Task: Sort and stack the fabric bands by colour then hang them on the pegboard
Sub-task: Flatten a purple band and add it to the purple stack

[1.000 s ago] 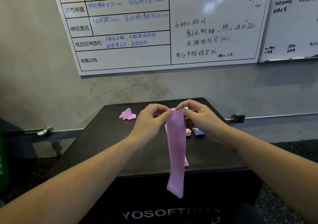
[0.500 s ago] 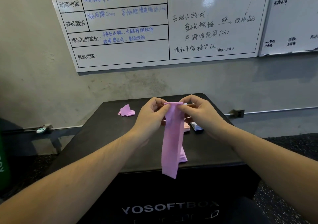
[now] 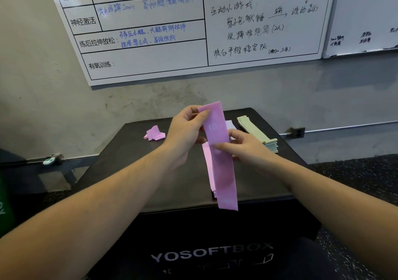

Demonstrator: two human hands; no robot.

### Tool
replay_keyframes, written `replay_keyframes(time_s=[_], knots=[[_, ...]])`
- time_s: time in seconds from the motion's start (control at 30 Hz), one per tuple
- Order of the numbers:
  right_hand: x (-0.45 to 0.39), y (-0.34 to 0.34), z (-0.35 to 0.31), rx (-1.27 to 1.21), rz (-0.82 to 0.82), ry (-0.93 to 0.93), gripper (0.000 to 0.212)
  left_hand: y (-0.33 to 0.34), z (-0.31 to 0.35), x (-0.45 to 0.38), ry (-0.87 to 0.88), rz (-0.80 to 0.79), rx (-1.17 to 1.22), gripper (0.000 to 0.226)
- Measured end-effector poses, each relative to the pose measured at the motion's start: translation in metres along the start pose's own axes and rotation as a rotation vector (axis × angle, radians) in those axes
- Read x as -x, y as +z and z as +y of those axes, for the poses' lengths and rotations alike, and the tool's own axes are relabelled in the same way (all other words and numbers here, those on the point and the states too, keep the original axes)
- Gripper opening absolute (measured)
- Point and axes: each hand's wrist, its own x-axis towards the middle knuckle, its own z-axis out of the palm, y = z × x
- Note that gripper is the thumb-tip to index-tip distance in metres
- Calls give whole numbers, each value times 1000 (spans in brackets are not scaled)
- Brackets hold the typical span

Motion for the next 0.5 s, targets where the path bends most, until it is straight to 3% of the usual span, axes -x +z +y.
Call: replay_keyframes(time_s=[0.23,0.37,0.5], knots=[[8,-12,49,45,-40,161,18,-6,1,-47,-27,103,45,6],[18,-22,69,6,-117,236,20,-13,-7,-70,-51,166,36,10],[26,-30,91,-26,-73,189,31,-19,-22,-87,-82,227,32,10]])
